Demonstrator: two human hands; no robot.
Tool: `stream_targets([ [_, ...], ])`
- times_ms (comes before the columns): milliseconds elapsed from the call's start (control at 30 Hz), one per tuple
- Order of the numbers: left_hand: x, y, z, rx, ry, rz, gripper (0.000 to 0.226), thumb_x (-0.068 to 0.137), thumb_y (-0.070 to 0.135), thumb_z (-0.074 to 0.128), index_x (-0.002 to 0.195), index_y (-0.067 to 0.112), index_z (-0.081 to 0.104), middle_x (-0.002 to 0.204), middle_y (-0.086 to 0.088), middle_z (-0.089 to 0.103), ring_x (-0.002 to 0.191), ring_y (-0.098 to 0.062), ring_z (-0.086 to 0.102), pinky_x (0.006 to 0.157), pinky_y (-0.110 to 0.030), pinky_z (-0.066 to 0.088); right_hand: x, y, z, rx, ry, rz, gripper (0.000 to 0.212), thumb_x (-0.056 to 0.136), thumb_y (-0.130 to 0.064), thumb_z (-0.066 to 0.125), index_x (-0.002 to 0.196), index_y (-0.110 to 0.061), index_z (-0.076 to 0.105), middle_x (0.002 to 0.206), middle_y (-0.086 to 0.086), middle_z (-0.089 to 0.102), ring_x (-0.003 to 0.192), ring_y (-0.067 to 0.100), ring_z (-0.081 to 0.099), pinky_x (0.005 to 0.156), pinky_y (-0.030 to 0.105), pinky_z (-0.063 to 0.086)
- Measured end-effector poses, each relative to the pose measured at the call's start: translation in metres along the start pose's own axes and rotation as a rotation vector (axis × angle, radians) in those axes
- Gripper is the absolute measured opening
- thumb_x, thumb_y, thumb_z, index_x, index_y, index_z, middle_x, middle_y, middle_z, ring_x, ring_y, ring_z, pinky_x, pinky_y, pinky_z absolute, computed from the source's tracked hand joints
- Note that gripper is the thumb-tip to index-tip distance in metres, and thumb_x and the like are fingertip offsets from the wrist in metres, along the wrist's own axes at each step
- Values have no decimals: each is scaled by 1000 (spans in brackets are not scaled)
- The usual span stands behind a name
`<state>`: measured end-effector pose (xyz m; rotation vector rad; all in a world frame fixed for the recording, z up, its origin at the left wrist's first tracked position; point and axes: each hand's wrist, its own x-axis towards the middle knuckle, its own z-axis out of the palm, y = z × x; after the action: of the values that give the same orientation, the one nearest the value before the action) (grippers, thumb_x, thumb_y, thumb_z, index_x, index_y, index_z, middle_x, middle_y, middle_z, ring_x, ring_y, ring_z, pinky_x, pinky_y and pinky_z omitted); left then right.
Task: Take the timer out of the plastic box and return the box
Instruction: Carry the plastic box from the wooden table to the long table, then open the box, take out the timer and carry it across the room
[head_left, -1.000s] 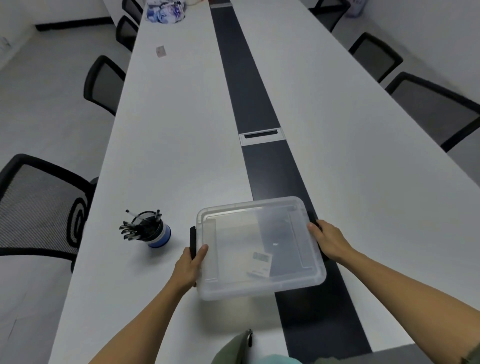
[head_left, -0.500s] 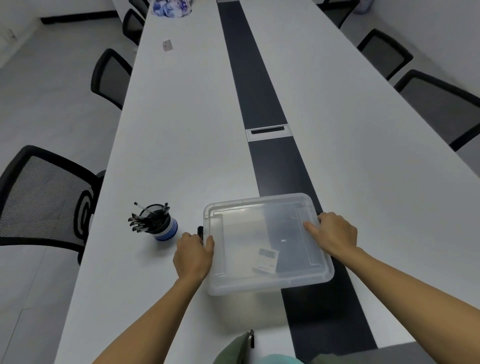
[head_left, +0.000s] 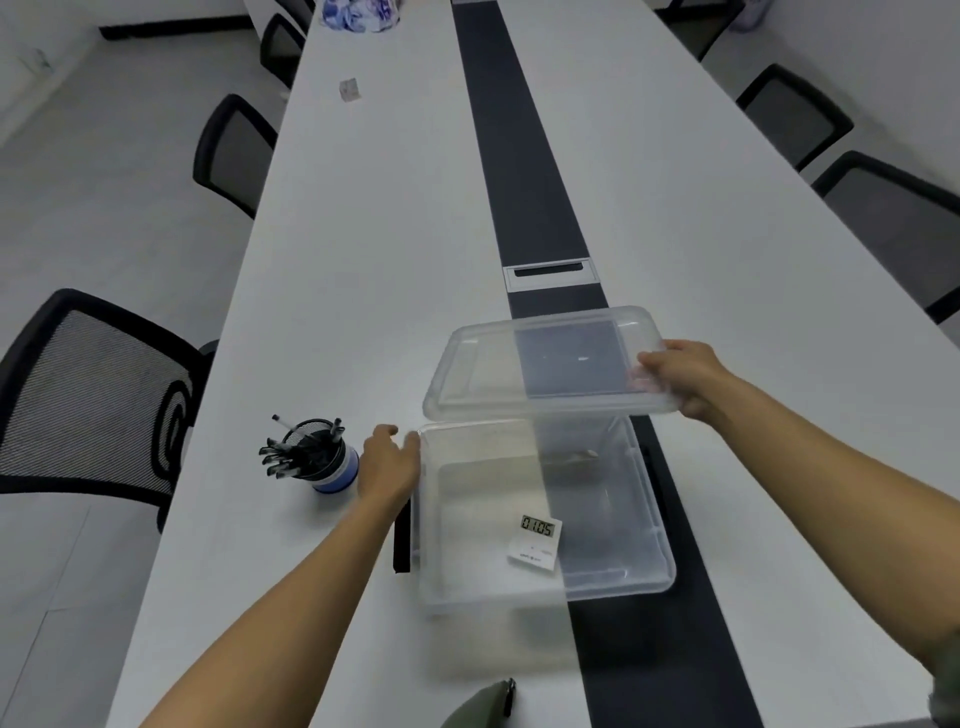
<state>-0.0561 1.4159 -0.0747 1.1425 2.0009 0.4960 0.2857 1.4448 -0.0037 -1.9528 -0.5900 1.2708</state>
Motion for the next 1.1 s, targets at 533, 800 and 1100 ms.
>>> stream_targets([
  [533,-15,-36,35,395,15,151,21,100,28,38,110,10,44,113,-7,48,84,-32,59,64,-34,40,129,23,83,-545,52,64,60,78,1,70,132,-8,46,122,19,59,101,42,62,80,51,59],
  [800,-13,-38,37,384,30,149,20,99,28,38,112,13,44,113,-5,48,85,-29,58,71,-41,50,139,46,89,-913,6,44,54,86,-3,64,136,-2,44,129,23,56,113,41,57,84,40,49],
  [1100,-15,-36,36,395,32,152,21,99,27,39,111,10,45,114,-8,50,86,-32,59,66,-35,42,40,36,94,-828,83,-691,23,95,-32,56,109,-16,65,103,1,66,85,20,63,73,35,54],
])
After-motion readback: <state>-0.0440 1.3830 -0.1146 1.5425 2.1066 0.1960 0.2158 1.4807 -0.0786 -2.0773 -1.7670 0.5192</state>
